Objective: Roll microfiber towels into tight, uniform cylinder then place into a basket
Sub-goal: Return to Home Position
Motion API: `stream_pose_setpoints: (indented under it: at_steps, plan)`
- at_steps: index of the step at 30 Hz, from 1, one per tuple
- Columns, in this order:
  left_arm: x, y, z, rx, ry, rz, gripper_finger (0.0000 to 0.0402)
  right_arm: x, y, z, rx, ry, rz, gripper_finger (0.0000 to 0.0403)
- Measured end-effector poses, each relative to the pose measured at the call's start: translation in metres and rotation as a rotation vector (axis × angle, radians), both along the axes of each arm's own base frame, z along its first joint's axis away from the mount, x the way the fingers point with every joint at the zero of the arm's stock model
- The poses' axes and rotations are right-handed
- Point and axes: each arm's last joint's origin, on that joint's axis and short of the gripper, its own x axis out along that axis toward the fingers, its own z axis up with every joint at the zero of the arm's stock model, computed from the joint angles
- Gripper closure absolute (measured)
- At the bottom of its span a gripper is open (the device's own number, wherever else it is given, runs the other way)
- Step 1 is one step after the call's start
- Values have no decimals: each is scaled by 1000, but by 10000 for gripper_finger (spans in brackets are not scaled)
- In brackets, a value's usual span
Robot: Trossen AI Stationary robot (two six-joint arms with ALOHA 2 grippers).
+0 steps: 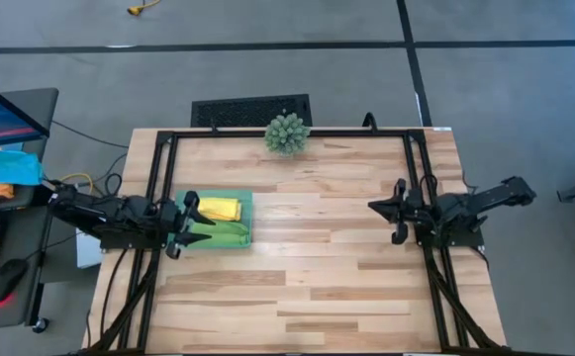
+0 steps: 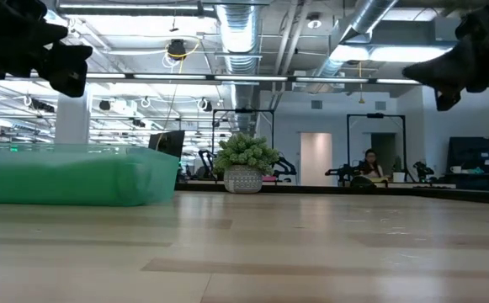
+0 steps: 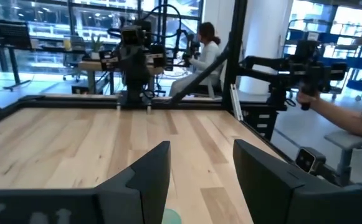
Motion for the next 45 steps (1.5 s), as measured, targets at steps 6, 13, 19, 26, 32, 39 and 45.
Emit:
stream_pose_setpoints:
  at_steps: [6, 13, 19, 26, 32, 39, 45]
  plan:
    - [0, 1, 0, 0, 2, 40, 235, 2, 2, -2, -29, -62, 9, 374]
    - [1, 1, -1, -9, 5, 40, 235, 2, 1, -2, -43, -59, 6, 376]
    - [1, 1, -1, -12, 7, 39, 235, 2, 1, -2, -44, -59, 6, 373]
    - [1, 1, -1, -13, 8, 39, 235, 2, 1, -2, -44, -59, 6, 372]
    - [1, 1, -1, -13, 8, 39, 235, 2, 1, -2, -44, -59, 6, 372]
    - [1, 1, -1, -14, 8, 39, 235, 2, 1, -2, -44, -59, 6, 372]
    - [1, 1, -1, -14, 9, 40, 235, 2, 1, -2, -44, -58, 6, 372]
